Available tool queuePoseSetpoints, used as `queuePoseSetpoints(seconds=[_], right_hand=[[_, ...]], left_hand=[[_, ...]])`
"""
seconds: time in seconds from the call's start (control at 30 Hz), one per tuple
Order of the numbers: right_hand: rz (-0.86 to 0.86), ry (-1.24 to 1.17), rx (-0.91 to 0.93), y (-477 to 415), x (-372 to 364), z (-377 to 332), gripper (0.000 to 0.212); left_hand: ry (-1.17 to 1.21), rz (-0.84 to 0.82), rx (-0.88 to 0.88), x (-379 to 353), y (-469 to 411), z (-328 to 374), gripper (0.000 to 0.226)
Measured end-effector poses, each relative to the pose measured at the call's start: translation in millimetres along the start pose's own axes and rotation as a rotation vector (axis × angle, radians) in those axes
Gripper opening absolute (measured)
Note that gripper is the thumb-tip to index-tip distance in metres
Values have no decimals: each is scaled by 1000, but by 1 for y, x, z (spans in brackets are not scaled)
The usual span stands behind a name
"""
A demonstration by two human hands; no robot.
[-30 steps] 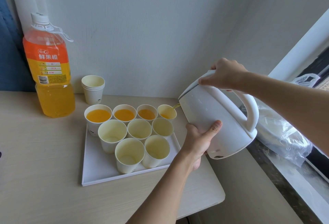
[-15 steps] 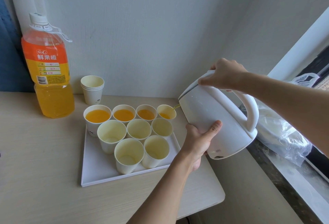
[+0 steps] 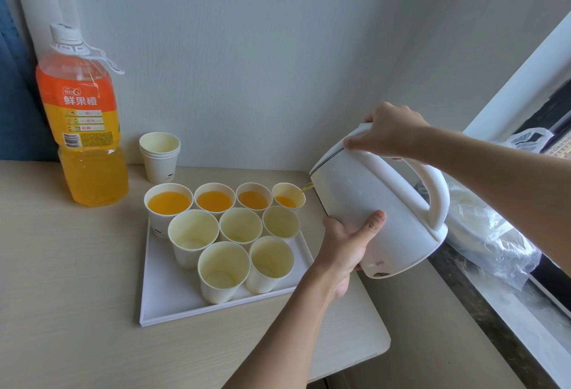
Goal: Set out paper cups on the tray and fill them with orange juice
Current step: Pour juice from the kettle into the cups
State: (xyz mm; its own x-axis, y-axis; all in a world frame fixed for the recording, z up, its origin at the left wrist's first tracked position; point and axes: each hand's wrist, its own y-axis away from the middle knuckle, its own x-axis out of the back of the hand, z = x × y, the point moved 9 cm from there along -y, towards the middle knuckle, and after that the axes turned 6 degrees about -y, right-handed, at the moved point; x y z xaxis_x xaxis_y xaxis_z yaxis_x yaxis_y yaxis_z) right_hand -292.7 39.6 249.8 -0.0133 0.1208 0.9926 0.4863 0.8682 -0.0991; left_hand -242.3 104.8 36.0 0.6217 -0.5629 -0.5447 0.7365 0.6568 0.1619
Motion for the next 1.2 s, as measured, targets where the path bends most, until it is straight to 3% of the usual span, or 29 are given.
queuePoseSetpoints(seconds=[0.7,0.93,1.2], right_hand=[[4,8,4,-2,-2,1,34],[4,1,2,-2,-2,1,33],[8,-6,1,-3,-1,-2,35]], left_hand=[[14,-14,-3,-2,2,1,85],[-1,8,6,0,1,-1,97],[7,3,14,0,4,3,86]])
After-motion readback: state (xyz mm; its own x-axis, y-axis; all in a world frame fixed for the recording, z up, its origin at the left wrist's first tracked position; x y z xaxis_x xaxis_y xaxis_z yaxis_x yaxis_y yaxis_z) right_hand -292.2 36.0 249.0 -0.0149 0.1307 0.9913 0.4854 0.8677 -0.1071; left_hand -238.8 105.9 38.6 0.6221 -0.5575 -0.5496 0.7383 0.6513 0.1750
